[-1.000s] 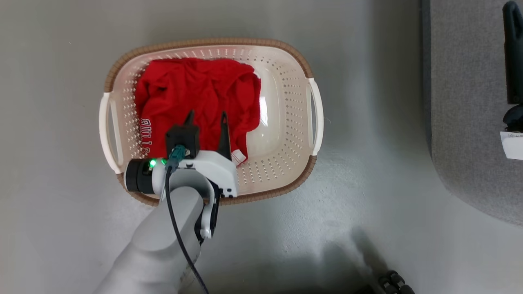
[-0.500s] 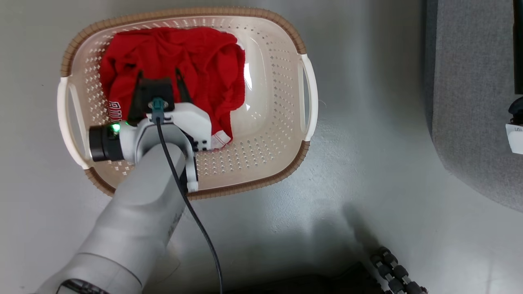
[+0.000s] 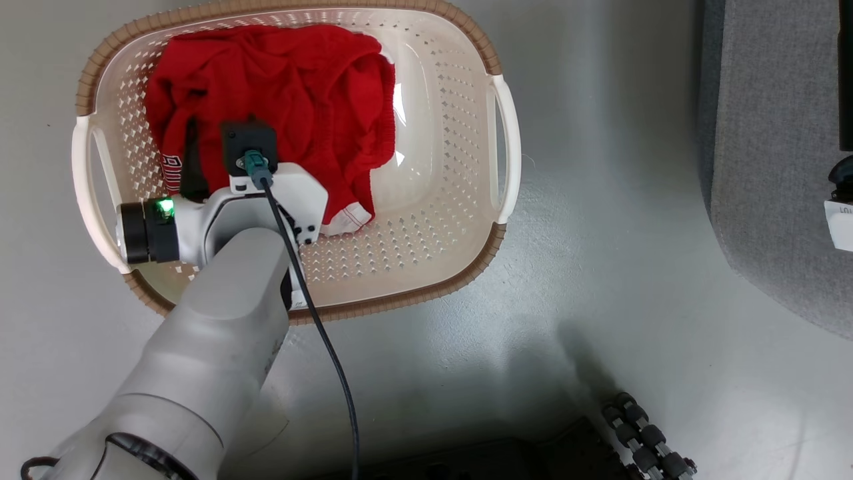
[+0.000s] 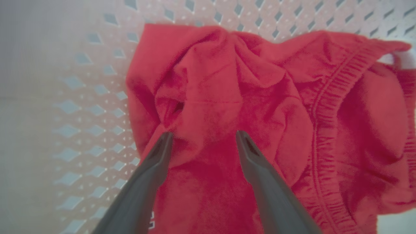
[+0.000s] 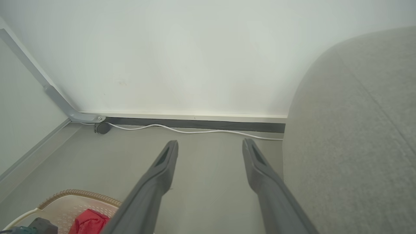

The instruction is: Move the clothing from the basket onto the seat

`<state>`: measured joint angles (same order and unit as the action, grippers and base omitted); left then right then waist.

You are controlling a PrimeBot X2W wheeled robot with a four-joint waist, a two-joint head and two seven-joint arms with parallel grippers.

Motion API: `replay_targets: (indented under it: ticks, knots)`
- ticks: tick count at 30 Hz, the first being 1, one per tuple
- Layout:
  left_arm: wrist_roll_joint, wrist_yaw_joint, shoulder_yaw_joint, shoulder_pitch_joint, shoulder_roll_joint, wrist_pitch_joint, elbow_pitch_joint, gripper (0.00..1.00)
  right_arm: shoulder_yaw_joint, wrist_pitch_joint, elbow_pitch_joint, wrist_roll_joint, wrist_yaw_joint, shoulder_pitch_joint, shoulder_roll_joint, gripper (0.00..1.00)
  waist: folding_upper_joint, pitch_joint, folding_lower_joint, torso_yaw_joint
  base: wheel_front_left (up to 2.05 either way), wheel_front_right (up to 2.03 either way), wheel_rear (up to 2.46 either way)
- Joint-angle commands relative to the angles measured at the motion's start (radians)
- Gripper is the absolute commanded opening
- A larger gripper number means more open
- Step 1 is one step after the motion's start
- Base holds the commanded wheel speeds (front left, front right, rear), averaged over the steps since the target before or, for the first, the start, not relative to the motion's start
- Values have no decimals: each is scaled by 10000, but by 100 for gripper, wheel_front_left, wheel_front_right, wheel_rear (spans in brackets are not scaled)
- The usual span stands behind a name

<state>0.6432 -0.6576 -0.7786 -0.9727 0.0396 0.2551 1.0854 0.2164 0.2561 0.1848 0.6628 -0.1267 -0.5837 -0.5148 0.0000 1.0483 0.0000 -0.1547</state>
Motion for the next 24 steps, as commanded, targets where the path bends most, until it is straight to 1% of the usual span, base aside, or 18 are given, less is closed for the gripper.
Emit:
replay_targets:
  ticks: [1,3,4,8,9,10,11,18,24]
  knots:
    - [173,109,-126,-52,106,-239,336,100,62,57,304,126,-40,448,-178,100,0,-16,0,14,0,0,0]
    - [237,467,-240,-304,106,-432,729,100,44,57,352,152,-40,458,-189,100,0,-32,0,11,0,0,0]
    - [237,467,-240,-304,106,-432,729,100,44,57,352,152,-40,458,-189,100,0,-32,0,11,0,0,0]
    - [374,1301,-295,-971,106,-869,1391,100,-21,57,423,214,-40,464,-224,100,0,-41,0,-32,0,0,0]
    - [399,1448,-327,-1084,106,-953,1470,88,-25,57,421,223,-40,449,-223,100,0,-40,0,-53,0,0,0]
    - [406,1567,-390,-1153,106,-1041,1534,47,-27,57,409,230,-40,435,-223,100,0,-51,0,-65,0,0,0]
    - [442,1672,-431,-1182,106,-1104,1573,0,-38,57,396,232,-40,413,-208,100,0,-65,0,-80,0,0,0]
    - [817,2159,-625,-987,106,-1119,1713,0,-17,57,180,192,-40,265,-74,100,0,-427,0,-170,0,0,0]
    - [1155,2736,-537,-514,106,-522,1898,0,82,57,-159,156,-40,246,126,100,0,-1178,0,-217,0,0,0]
